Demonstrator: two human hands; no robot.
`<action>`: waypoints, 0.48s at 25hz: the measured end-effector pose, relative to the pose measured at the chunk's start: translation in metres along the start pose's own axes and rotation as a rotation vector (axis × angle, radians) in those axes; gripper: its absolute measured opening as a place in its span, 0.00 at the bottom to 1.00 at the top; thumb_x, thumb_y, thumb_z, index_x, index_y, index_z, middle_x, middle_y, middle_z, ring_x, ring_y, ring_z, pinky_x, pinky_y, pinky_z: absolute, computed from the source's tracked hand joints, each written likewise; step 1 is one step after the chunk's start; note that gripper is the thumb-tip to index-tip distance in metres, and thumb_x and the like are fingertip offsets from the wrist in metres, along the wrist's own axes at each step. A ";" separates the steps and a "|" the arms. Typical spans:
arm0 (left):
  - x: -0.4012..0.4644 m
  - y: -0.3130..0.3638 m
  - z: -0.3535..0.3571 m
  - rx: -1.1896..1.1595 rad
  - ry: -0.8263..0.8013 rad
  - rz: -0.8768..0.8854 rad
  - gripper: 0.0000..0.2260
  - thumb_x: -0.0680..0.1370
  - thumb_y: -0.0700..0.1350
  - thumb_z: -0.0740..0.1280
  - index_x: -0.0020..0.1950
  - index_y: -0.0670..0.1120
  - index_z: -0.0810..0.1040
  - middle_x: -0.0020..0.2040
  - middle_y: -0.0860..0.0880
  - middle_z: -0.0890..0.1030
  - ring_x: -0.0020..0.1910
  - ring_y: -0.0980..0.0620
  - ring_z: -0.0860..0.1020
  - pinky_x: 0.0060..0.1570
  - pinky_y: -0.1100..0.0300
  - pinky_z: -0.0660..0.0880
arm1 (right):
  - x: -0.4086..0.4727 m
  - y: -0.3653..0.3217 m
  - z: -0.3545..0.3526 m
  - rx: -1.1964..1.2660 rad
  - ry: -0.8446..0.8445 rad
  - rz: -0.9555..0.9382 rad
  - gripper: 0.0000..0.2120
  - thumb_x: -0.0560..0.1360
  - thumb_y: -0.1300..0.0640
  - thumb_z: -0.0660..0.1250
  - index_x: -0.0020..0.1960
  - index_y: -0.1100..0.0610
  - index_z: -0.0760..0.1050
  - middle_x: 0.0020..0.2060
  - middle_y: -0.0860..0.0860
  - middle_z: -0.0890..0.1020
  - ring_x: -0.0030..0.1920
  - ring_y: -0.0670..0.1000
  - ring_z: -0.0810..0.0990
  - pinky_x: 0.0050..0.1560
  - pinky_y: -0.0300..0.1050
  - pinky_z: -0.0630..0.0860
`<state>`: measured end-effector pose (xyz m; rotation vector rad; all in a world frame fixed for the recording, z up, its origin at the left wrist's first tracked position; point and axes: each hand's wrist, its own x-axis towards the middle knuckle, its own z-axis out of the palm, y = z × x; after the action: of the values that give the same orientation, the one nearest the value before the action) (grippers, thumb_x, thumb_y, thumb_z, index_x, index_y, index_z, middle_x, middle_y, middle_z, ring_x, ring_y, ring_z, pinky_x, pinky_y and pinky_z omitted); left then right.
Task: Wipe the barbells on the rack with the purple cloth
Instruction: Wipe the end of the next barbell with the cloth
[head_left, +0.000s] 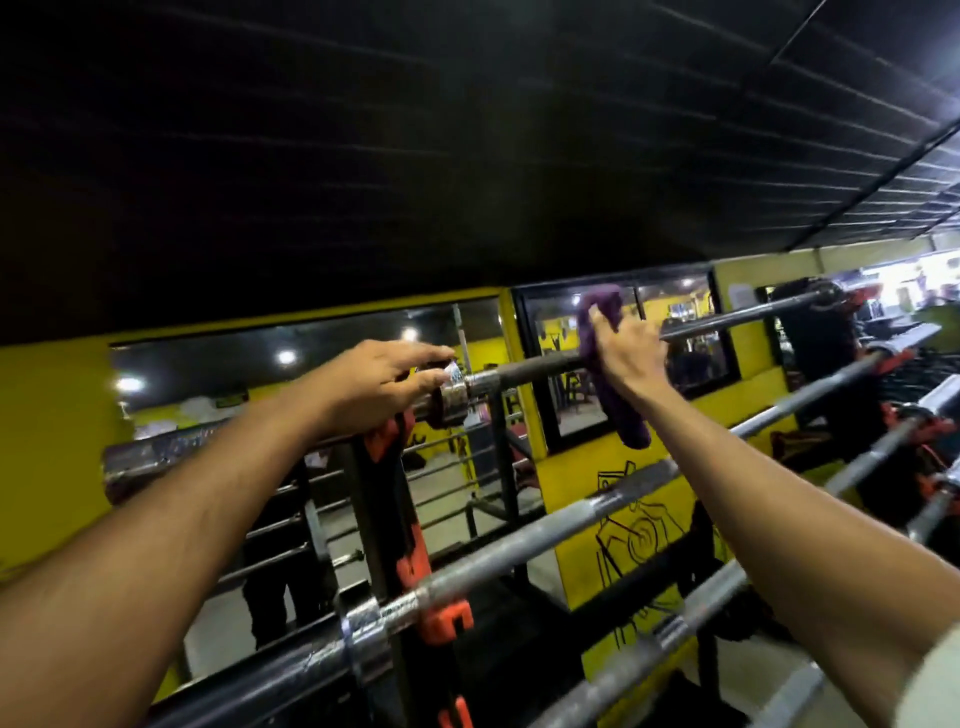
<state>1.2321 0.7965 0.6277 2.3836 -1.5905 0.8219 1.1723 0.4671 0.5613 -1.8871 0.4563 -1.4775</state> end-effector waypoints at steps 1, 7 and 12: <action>0.001 -0.002 0.001 -0.013 0.000 -0.002 0.31 0.74 0.71 0.52 0.74 0.60 0.70 0.72 0.59 0.72 0.71 0.59 0.70 0.71 0.51 0.68 | 0.006 0.009 0.013 -0.169 -0.029 -0.086 0.33 0.79 0.34 0.52 0.63 0.60 0.77 0.61 0.61 0.78 0.66 0.61 0.73 0.70 0.59 0.64; 0.002 -0.001 0.000 -0.106 0.008 -0.023 0.18 0.81 0.60 0.59 0.71 0.64 0.72 0.71 0.60 0.73 0.68 0.59 0.73 0.67 0.55 0.71 | 0.020 -0.009 0.022 -0.390 -0.152 -0.281 0.33 0.73 0.32 0.47 0.41 0.55 0.80 0.37 0.55 0.81 0.39 0.55 0.78 0.50 0.51 0.73; -0.004 0.004 -0.004 -0.166 -0.012 -0.056 0.15 0.82 0.55 0.62 0.69 0.68 0.72 0.71 0.62 0.73 0.59 0.57 0.80 0.63 0.54 0.75 | -0.044 -0.035 0.070 -0.254 -0.039 -0.553 0.27 0.78 0.35 0.49 0.44 0.53 0.76 0.39 0.50 0.77 0.44 0.49 0.71 0.52 0.50 0.67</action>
<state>1.2265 0.7993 0.6282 2.3087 -1.5251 0.6395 1.2207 0.5409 0.5464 -2.3691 0.1017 -1.7888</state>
